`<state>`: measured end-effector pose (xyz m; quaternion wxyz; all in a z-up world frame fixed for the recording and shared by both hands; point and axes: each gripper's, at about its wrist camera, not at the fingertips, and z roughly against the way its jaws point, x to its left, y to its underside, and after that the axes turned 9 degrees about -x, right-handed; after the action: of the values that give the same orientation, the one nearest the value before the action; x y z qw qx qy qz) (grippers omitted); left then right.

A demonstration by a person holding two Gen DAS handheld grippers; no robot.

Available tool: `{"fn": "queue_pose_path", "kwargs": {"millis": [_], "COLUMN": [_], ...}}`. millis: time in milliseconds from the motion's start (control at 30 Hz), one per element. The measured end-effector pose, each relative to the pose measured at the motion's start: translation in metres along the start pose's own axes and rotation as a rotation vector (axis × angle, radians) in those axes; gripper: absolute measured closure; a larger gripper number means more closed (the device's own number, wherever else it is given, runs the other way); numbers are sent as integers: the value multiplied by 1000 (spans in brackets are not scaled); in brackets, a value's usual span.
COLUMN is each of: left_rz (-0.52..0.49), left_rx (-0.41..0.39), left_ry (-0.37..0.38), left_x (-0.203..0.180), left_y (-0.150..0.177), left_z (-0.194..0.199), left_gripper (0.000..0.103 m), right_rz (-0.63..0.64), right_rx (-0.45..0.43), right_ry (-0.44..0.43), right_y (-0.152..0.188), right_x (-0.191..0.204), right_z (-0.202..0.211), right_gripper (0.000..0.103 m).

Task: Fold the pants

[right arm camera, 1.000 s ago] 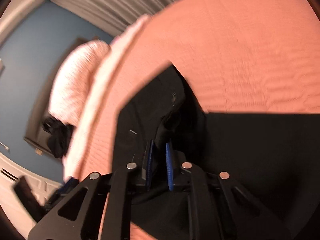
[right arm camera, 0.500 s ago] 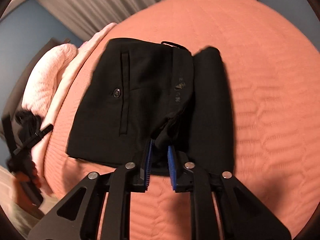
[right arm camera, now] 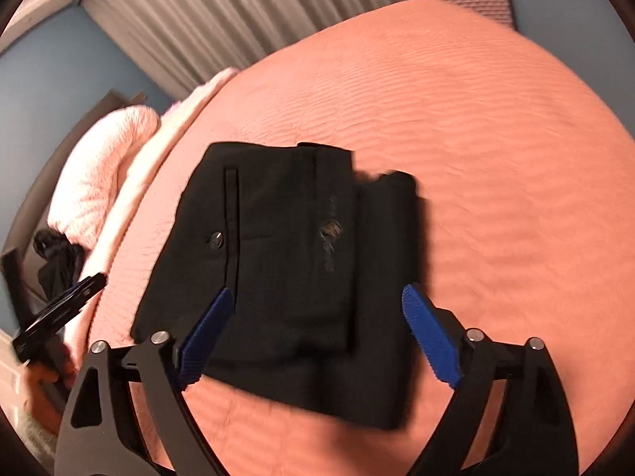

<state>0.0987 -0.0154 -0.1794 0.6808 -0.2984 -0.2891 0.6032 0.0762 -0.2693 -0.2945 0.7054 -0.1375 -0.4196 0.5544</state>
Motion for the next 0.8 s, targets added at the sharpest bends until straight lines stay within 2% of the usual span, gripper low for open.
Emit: {"fn": "queue_pose_path", "kwargs": {"millis": [133,167,200,267,300,400,500,533,567,600,633,667,700,733,767,800], "left_rz": [-37,-39,-40,-32,-20,41,104,129,146,174,283,346,406,438,455,458], "left_rx": [-8,-5,-1,6,6,7,22,42,63,75,67,78,99,129,153,160], "left_ry": [5,3,-1,-13,-22,-58,-115,-141,-148,-153,-158,-154,-134,-126,-126,-116], "left_x": [-7,-6,-3,6,11,33,56,67,74,83,103,115,129,138,144,146], "left_y": [1,1,2,3,3,4,4,3,4,5,9,13,18,23,27,29], "left_z": [2,0,-2,-6,-8,-16,-30,-40,-47,-55,-61,-67,-74,-82,-89,-93], "left_gripper": [34,34,34,34,34,34,33,33,33,32,31,31,31,31,31,31], "right_rz": [-13,-23,-49,-58,-5,141,231,275,362,443,471,467,461,459,451,428], "right_rx": [88,91,96,93,69,51,125,150,200,250,280,294,279,224,178,133], "right_ry": [19,40,41,21,-19,-98,-225,-231,-205,-149,-139,-174,-226,-266,-266,-258], "right_y": [-6,-7,-12,-26,-40,-76,-91,-87,-72,-55,-46,-38,-33,-30,-31,-32], "right_x": [-1,-2,-1,17,46,138,243,272,310,337,350,357,357,347,331,308], "right_z": [-48,-55,-57,-55,-52,-64,-108,-124,-147,-163,-170,-165,-151,-123,-104,-84], "right_gripper": [42,51,74,90,92,92,88,86,79,76,75,76,76,77,71,44]}}
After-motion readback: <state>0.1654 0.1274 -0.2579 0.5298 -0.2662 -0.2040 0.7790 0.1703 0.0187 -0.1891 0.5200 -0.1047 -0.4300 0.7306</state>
